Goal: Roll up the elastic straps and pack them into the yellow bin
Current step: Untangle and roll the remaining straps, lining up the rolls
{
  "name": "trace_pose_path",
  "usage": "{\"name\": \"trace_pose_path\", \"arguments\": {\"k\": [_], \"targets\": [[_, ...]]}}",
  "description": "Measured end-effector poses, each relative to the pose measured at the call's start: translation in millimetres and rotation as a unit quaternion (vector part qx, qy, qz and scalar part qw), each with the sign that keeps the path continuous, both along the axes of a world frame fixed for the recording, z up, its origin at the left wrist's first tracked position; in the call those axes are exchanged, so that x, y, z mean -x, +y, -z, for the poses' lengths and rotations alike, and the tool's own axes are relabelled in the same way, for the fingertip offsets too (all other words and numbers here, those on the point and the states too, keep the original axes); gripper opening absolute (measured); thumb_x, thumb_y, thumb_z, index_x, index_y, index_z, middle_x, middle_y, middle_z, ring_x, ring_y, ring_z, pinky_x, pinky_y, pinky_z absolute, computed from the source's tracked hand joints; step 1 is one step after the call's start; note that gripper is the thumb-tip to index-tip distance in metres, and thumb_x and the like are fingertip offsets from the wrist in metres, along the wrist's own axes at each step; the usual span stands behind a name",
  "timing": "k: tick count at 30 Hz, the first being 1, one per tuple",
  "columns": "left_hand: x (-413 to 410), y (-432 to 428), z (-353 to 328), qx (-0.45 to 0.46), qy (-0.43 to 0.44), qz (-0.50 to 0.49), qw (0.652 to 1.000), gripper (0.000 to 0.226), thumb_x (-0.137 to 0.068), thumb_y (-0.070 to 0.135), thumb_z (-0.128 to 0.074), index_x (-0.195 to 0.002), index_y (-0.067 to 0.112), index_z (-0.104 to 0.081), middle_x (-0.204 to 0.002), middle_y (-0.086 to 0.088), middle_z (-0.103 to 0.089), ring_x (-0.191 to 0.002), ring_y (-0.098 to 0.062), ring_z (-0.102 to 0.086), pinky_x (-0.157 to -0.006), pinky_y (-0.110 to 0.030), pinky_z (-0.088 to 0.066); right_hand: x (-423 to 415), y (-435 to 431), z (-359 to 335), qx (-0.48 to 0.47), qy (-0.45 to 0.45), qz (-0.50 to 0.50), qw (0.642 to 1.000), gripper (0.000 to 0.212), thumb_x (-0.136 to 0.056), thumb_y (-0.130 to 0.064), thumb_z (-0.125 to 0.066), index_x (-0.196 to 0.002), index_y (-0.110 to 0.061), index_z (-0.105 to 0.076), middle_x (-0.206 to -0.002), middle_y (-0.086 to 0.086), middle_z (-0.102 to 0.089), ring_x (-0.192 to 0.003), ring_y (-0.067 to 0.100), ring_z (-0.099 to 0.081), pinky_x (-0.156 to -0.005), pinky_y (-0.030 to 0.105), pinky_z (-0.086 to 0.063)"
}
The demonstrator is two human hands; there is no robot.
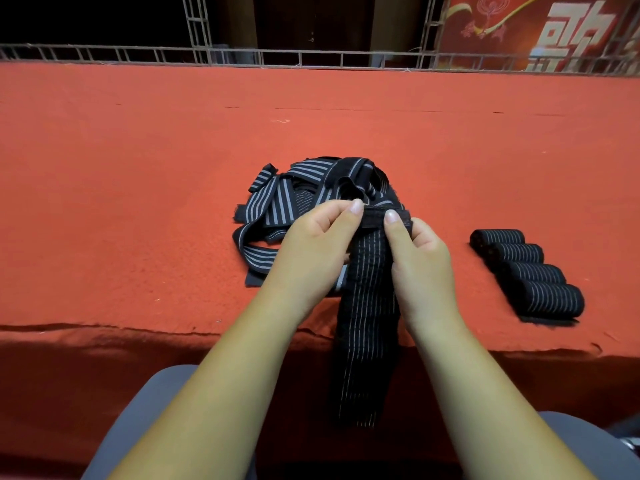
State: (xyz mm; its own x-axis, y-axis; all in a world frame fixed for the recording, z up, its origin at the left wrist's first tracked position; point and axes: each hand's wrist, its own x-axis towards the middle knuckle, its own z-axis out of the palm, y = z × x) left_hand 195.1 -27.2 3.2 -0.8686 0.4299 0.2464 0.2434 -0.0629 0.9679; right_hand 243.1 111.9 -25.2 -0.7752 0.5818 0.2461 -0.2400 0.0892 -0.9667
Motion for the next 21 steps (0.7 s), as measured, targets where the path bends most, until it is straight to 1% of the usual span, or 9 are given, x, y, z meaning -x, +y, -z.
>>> {"name": "trace_pose_path", "arguments": {"k": [2, 4, 7, 10, 12, 14, 17, 19, 21], "targets": [[-1, -1, 0, 0.01, 0.029, -0.006, 1.0, 0.029, -0.107, 0.043, -0.064, -0.108, 0.019, -0.081, -0.103, -0.006, -0.082, -0.099, -0.021, -0.077, -0.097, -0.053, -0.062, 1, 0, 1, -0.009, 0.001, 0.006, 1.0, 0.027, -0.109, -0.041, -0.063, -0.096, -0.022, -0.077, -0.088, -0.005, -0.079, -0.08, 0.01, -0.069, -0.077, 0.038, -0.055], [1, -1, 3, 0.026, 0.067, -0.006, 0.997, 0.032, -0.109, 0.035, -0.062, -0.103, 0.008, -0.077, -0.098, -0.021, -0.076, -0.084, -0.024, -0.068, -0.087, -0.057, -0.061, 2, 0, 3, -0.025, -0.001, 0.021, 0.999, 0.033, -0.105, -0.049, -0.065, -0.091, -0.021, -0.075, -0.083, -0.005, -0.077, -0.076, 0.011, -0.066, -0.074, 0.042, -0.054], [3, 1, 8, 0.026, 0.083, -0.019, 0.996, 0.035, -0.11, 0.033, -0.058, -0.102, 0.004, -0.075, -0.101, -0.028, -0.072, -0.088, -0.041, -0.07, -0.085, -0.062, -0.058, 1, -1, 3, -0.028, 0.0, 0.043, 0.999, 0.039, -0.103, -0.053, -0.068, -0.077, -0.024, -0.063, -0.07, -0.012, -0.064, -0.064, 0.007, -0.056, -0.065, 0.036, -0.045], [7, 5, 11, -0.004, 0.045, -0.05, 0.998, 0.036, -0.109, 0.037, -0.056, -0.102, 0.007, -0.076, -0.095, -0.023, -0.074, -0.079, -0.031, -0.067, -0.076, -0.057, -0.056, 1, -3, 1, -0.052, -0.027, 0.054, 0.997, 0.046, -0.099, -0.064, -0.067, -0.084, -0.026, -0.045, -0.072, -0.011, -0.049, -0.063, 0.01, -0.044, -0.061, 0.036, -0.038], [8, 7, 12, -0.062, -0.014, -0.043, 0.997, 0.035, -0.11, 0.033, -0.055, -0.107, 0.008, -0.078, -0.103, -0.02, -0.079, -0.096, -0.042, -0.075, -0.09, -0.059, -0.06, 2, -2, -1, -0.052, -0.063, 0.038, 0.996, 0.053, -0.095, -0.076, -0.063, -0.086, -0.026, -0.046, -0.075, -0.008, -0.051, -0.065, 0.012, -0.047, -0.061, 0.037, -0.038], [10, 8, 10, -0.131, -0.086, -0.04, 0.987, 0.033, -0.113, 0.025, -0.053, -0.112, 0.004, -0.078, -0.114, -0.024, -0.079, -0.117, -0.047, -0.073, -0.108, -0.064, -0.054, 2, -4, -2, -0.052, -0.094, -0.013, 0.994, 0.062, -0.096, -0.082, -0.053, -0.086, -0.022, -0.06, -0.08, -0.008, -0.068, -0.072, 0.013, -0.063, -0.07, 0.038, -0.049], [17, 8, 7, -0.198, -0.17, -0.047, 0.964, 0.028, -0.114, 0.018, -0.054, -0.12, 0.0, -0.074, -0.118, -0.022, -0.079, -0.121, -0.038, -0.074, -0.114, -0.057, -0.053, -3, -13, -2, -0.004, -0.15, -0.121, 0.981, 0.064, -0.103, -0.076, -0.045, -0.109, -0.023, -0.081, -0.105, -0.01, -0.083, -0.101, 0.01, -0.079, -0.101, 0.043, -0.059], [28, 5, 8, -0.232, -0.212, -0.064, 0.947, 0.035, -0.106, 0.024, -0.065, -0.131, -0.001, -0.07, -0.126, -0.022, -0.077, -0.127, -0.036, -0.071, -0.117, -0.057, -0.05, -4, -18, 3, 0.059, -0.162, -0.194, 0.966, 0.056, -0.106, -0.067, -0.051, -0.117, -0.022, -0.082, -0.112, -0.001, -0.084, -0.108, 0.02, -0.08, -0.107, 0.051, -0.058], [38, 1, 10, -0.25, -0.224, -0.087, 0.938, 0.054, -0.093, 0.032, -0.073, -0.137, 0.001, -0.068, -0.134, -0.021, -0.074, -0.133, -0.035, -0.067, -0.12, -0.058, -0.047, -7, -23, 9, 0.099, -0.178, -0.254, 0.945, 0.051, -0.105, -0.061, -0.058, -0.122, -0.018, -0.08, -0.114, 0.008, -0.083, -0.107, 0.026, -0.079, -0.106, 0.052, -0.058]]}}
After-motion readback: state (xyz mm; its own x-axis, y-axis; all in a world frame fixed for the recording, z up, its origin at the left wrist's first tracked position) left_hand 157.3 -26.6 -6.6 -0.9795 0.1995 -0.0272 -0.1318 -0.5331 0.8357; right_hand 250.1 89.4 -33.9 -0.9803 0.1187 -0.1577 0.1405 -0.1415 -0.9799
